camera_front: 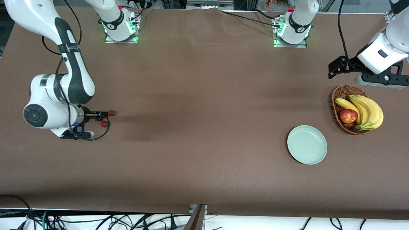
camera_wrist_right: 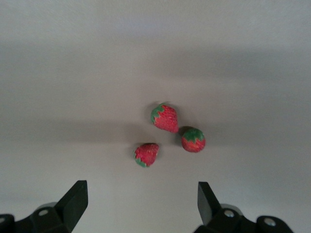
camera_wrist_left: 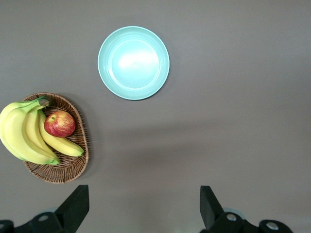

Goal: Collect all strawberries into plate
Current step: 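Move the right gripper over the three red strawberries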

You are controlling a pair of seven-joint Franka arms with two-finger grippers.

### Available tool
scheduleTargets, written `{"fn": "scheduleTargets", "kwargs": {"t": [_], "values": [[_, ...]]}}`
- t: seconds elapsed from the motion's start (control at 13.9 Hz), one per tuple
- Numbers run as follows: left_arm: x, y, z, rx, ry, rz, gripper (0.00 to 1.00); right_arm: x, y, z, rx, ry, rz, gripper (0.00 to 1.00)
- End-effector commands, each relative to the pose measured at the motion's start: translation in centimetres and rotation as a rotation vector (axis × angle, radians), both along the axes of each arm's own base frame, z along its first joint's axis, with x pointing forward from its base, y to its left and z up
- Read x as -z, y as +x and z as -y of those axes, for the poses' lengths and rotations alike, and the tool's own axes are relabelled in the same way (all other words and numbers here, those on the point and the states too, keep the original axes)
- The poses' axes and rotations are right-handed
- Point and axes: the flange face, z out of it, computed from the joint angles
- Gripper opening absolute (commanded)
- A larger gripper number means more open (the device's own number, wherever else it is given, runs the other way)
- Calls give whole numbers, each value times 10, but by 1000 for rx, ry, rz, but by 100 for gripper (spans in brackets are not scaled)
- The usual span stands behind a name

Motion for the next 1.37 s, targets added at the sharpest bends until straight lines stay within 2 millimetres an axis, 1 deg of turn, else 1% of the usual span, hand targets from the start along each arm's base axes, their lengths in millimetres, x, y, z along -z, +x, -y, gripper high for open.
{"fn": "scheduleTargets", "kwargs": {"t": [0.0,0.07,0.22,0.29,0.36,0.58,0.86,0.94,1.15,1.3], "values": [[-10,13,2,25,-19,9,100,13,-21,-1,3,1,31,100],[-12,14,4,26,-20,15,100,23,-26,-1,3,2,39,100],[-11,15,7,31,-21,11,100,41,-38,-1,-2,3,40,100],[-11,14,11,37,-21,11,100,46,-43,-1,-2,2,31,100],[-11,14,11,38,-21,11,100,51,-47,0,-2,2,23,100],[-11,14,5,31,-21,8,100,67,-56,-1,-4,4,43,100],[-9,14,5,31,-20,-1,100,74,-58,-1,-6,4,60,99],[-8,13,3,28,-19,-12,100,75,-59,0,-6,4,65,97],[-5,10,2,28,-17,-39,100,80,-60,0,-6,4,66,80],[-7,10,3,28,-17,-36,100,84,-60,-1,-8,6,74,80]]}}
